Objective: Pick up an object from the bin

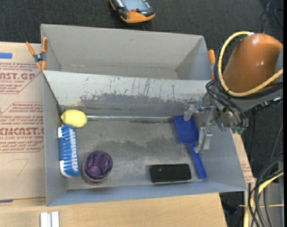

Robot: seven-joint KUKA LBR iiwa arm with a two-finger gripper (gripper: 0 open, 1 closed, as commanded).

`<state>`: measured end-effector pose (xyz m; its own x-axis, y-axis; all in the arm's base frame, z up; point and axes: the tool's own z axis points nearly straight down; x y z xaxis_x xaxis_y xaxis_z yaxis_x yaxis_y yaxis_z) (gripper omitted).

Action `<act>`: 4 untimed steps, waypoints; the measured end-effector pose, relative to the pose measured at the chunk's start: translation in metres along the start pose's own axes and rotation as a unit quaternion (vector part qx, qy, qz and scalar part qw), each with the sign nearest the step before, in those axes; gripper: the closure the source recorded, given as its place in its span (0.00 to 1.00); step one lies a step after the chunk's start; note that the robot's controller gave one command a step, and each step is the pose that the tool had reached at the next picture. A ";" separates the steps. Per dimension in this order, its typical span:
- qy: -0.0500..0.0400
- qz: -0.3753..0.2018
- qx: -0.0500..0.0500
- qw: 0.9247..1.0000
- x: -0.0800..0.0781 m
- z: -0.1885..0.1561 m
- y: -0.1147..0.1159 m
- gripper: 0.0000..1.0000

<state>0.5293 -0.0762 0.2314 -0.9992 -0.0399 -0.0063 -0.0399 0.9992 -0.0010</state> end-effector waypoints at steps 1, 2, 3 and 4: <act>0.003 -0.090 -0.001 0.996 0.031 -0.069 -0.001 0.00; 0.007 -0.027 -0.002 1.000 0.037 0.061 0.020 1.00; 0.003 -0.027 -0.001 1.000 0.036 0.057 0.019 1.00; 0.004 -0.167 -0.002 0.986 0.050 0.106 -0.040 1.00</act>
Offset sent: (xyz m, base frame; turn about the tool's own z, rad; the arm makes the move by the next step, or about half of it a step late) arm -0.0363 0.0164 -0.0567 -0.0532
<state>0.4817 -0.1181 0.1249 -0.9306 -0.3660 0.0022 -0.3660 0.9306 0.0028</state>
